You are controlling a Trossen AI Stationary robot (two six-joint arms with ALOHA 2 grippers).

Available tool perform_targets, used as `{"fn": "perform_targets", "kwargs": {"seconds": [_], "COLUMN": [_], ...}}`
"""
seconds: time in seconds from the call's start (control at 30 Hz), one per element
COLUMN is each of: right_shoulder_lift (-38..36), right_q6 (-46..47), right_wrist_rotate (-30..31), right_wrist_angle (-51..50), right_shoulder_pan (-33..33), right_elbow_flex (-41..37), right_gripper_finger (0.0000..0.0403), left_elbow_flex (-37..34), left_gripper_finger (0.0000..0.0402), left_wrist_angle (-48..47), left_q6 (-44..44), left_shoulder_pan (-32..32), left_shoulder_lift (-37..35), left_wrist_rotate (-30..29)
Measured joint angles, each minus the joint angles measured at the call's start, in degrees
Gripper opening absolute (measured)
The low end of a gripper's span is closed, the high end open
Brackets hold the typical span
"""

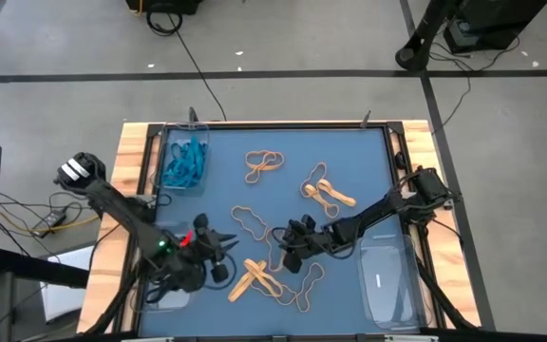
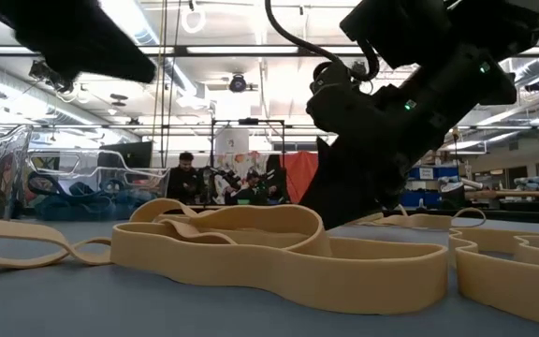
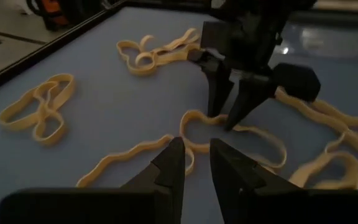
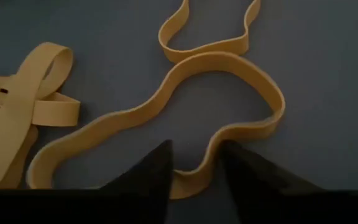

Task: Sort rubber bands into baskets
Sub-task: Put the yellow rubber band into the bottom right transparent bin

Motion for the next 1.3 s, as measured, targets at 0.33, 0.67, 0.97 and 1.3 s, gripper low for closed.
{"fn": "perform_targets", "kwargs": {"seconds": [0.33, 0.67, 0.97, 1.3], "right_shoulder_lift": [-2.6, -15.3, -33.4, -56.3], "right_q6": [-2.8, -3.0, -1.1, 10.5], "right_wrist_rotate": [-2.6, 1.4, 1.0, -10.2], "right_wrist_angle": [-5.1, -20.8, -38.3, -54.4], "right_shoulder_pan": [-0.1, 2.5, 6.0, 8.8], "right_elbow_flex": [-0.1, -0.1, -0.1, -0.1], "right_gripper_finger": [0.0016, 0.0011, 0.0011, 0.0025], "left_elbow_flex": [-12.5, -14.5, -14.4, -14.4], "left_gripper_finger": [0.0078, 0.0078, 0.0078, 0.0078], "left_wrist_angle": [32.6, 44.3, 54.1, 58.3], "left_q6": [12.3, 13.8, 22.8, 28.5], "left_shoulder_pan": [7.1, 9.2, 9.8, 9.7], "left_shoulder_lift": [1.1, 10.8, 14.7, 14.7], "left_wrist_rotate": [9.3, 11.1, 12.1, 12.1]}}
